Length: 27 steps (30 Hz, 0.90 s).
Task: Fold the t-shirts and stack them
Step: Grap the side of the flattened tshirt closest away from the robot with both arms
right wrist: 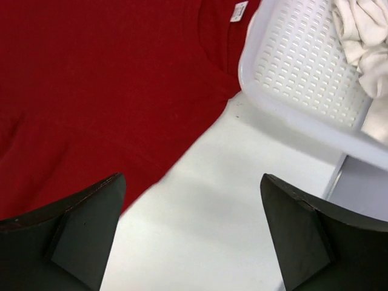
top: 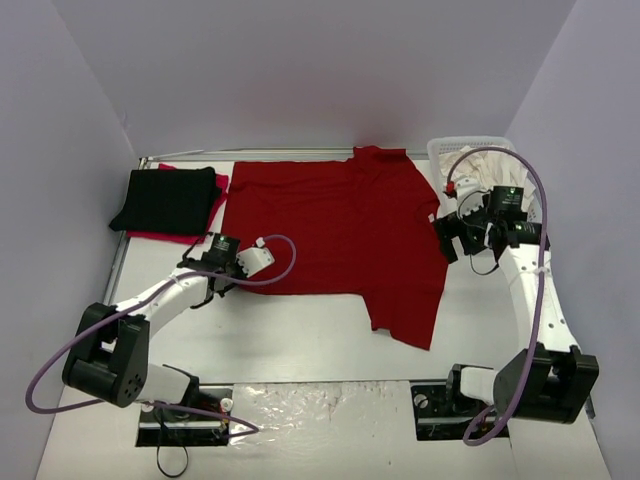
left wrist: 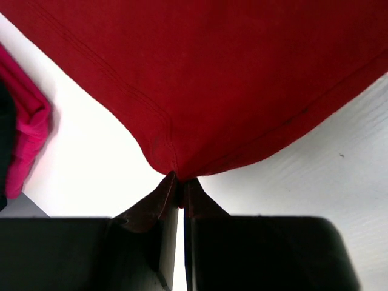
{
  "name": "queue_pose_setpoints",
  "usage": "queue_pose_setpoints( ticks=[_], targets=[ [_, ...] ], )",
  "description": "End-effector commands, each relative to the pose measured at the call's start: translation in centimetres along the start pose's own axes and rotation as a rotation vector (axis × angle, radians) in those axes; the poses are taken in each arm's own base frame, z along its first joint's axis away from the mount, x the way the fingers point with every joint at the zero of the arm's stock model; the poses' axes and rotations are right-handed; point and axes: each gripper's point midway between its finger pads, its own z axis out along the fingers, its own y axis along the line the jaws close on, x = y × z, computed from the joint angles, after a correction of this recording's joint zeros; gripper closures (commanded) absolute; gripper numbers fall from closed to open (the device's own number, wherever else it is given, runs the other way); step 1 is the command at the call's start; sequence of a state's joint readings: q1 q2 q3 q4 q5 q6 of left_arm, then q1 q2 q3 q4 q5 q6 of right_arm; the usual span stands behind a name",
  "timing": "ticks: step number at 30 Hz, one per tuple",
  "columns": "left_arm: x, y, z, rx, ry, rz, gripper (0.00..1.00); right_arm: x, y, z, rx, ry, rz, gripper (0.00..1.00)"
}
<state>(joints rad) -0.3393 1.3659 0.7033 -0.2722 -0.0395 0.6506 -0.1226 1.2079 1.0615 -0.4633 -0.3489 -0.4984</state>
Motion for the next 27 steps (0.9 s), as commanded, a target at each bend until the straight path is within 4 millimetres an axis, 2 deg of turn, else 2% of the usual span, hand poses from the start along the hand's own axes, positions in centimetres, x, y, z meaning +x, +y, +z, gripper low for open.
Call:
queue_pose_setpoints(
  ticks=[1,2,3,4,6,9,10,14,17,19,20,21,24,27],
  targets=[
    [-1.0,0.5,-1.1,0.028,-0.002,-0.041,0.98,2.9,1.1,-1.1,-0.126,0.187,-0.195,0.11],
    [-1.3,0.9,-1.1,0.023,-0.002,-0.046,0.98,4.6,2.0,-1.5,-0.192,0.271,-0.207,0.11],
    [-1.5,1.0,-1.1,0.021,-0.002,-0.060,0.98,4.7,1.9,-2.1,-0.218,0.289,-0.267,0.11],
    [-1.5,1.0,-0.9,0.027,0.011,-0.064,0.98,5.8,2.8,-2.8,-0.269,0.342,-0.279,0.12],
    [-1.7,1.2,-0.9,0.031,0.014,-0.083,0.98,6.7,3.1,-3.7,-0.311,0.397,-0.352,0.12],
    [-1.8,1.1,-0.4,0.049,0.026,-0.119,0.98,8.5,4.8,-5.2,-0.371,0.496,-0.457,0.12],
    [-1.9,1.0,-0.3,0.056,0.027,-0.127,0.98,8.9,4.7,-5.5,-0.366,0.514,-0.468,0.12],
    [-1.9,0.9,0.2,0.104,0.009,-0.182,0.97,9.4,7.2,-6.3,-0.415,0.546,-0.630,0.12],
    [-1.9,1.2,0.3,0.132,-0.011,-0.236,0.98,9.8,8.8,-6.1,-0.454,0.583,-0.659,0.14],
    [-1.7,1.2,0.4,0.142,-0.010,-0.256,0.98,10.1,10.7,-5.6,-0.486,0.604,-0.714,0.17],
    [-1.3,1.4,0.4,0.136,-0.001,-0.262,0.98,11.4,11.2,-5.3,-0.480,0.664,-0.710,0.18],
    [-1.1,1.3,0.5,0.135,0.006,-0.267,0.98,11.8,12.4,-5.1,-0.489,0.678,-0.778,0.20],
    [-0.3,1.1,0.5,0.140,0.015,-0.285,0.98,13.5,13.5,-4.3,-0.445,0.729,-0.876,0.23],
    [0.4,1.1,0.6,0.136,0.032,-0.295,0.98,13.8,13.7,-3.1,-0.430,0.758,-0.902,0.24]
  ],
)
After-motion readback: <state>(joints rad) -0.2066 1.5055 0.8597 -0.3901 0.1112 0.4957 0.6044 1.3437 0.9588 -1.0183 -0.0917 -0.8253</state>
